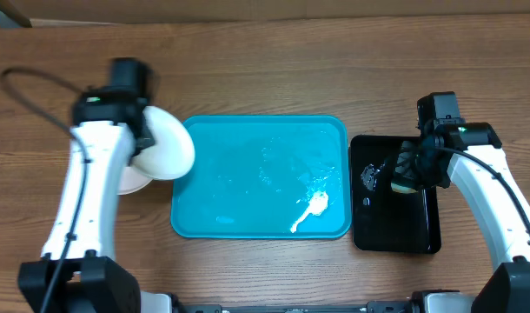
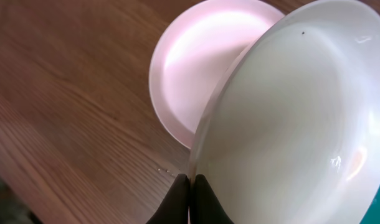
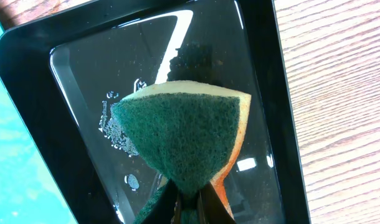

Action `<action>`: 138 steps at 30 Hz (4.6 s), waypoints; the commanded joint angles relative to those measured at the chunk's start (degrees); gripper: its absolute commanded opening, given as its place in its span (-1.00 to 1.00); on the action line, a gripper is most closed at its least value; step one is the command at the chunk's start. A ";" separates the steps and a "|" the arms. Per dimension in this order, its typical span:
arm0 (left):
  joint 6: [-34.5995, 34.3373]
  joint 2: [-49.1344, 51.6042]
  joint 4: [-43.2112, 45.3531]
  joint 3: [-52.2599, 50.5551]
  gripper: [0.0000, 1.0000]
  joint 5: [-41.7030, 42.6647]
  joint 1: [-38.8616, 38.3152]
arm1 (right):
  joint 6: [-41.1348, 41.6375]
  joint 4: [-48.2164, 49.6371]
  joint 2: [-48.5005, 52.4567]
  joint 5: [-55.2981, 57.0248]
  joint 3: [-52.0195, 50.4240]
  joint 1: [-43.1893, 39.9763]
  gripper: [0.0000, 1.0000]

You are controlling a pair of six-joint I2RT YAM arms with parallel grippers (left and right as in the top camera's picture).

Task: Clean dirty plates on tray and stack at the side

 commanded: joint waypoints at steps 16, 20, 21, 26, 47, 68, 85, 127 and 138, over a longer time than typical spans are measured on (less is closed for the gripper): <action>4.87 9.84 5.57 0.22 -0.92 21.59 22.84 | -0.22 -0.02 -0.68 0.33 -0.20 -0.02 -0.90; 5.49 12.55 6.08 0.22 -0.92 21.49 22.86 | -0.24 -0.11 -0.68 -0.07 -0.20 -0.02 -0.90; 5.79 13.00 6.25 0.22 -0.91 21.38 22.86 | -0.22 -0.09 -0.68 -0.09 -0.20 -0.02 -0.90; 6.58 13.35 6.62 0.28 0.01 21.33 22.86 | -0.22 -0.07 -0.68 -0.09 -0.20 -0.02 -0.90; 13.49 -0.66 0.37 3.91 0.20 36.24 10.99 | -0.52 12.66 -0.55 -21.46 -7.10 -0.04 -0.92; 13.90 -0.59 -1.95 3.82 0.19 32.81 2.91 | 31.82 33.00 0.02 -10.29 -30.51 -0.07 -0.92; 14.12 -0.59 -2.21 3.82 0.20 32.83 2.91 | 10.25 34.84 -1.79 -23.26 -22.25 -0.09 -0.93; 15.17 -0.59 -2.45 3.82 0.20 32.83 2.91 | 3.45 33.75 3.50 -25.20 -15.26 -0.57 -0.93; 15.15 -0.59 -2.38 3.82 0.21 32.83 2.91 | 7.10 20.20 3.63 -10.25 -11.69 -0.57 -0.92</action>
